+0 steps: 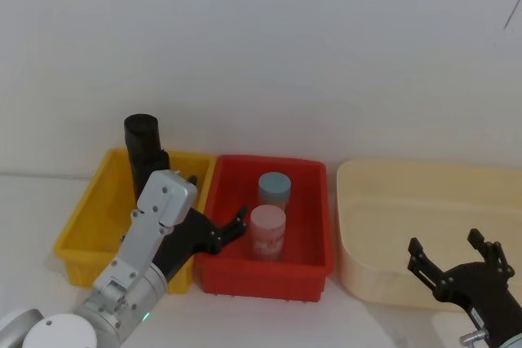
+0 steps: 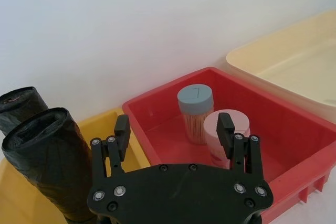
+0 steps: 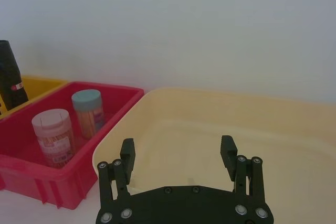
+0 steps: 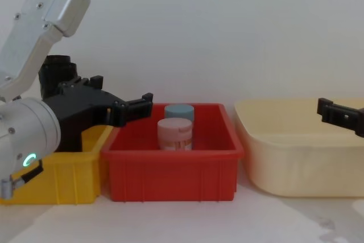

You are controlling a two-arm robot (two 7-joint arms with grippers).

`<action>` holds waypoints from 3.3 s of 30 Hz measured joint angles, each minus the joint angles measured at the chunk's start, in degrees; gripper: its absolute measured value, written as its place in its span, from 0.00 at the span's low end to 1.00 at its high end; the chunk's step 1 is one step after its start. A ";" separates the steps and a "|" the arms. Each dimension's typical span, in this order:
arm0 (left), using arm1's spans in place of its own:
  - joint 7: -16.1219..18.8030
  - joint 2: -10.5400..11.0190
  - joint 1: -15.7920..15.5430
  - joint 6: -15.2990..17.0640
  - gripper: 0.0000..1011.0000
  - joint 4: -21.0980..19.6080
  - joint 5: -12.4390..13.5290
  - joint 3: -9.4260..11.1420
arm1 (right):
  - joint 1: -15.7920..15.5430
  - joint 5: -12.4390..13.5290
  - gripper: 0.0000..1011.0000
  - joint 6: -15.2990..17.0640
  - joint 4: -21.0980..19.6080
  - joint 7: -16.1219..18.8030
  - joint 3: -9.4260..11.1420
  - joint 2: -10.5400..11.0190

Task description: Pick up the garbage bag with the one hand and transfer it to the other hand.

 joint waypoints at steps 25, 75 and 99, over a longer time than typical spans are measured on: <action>0.00 0.00 0.00 0.00 0.99 0.00 0.00 0.00 | 0.00 0.00 0.99 0.00 0.00 0.00 0.00 0.00; -8.82 13.58 11.11 12.46 0.99 -17.89 -14.76 -23.37 | 13.10 0.71 0.99 16.77 -1.95 1.60 -7.54 -7.82; -23.30 19.29 10.96 11.61 0.99 -12.07 -25.06 -29.15 | 21.94 -1.10 0.99 26.44 5.17 4.24 -13.49 -12.10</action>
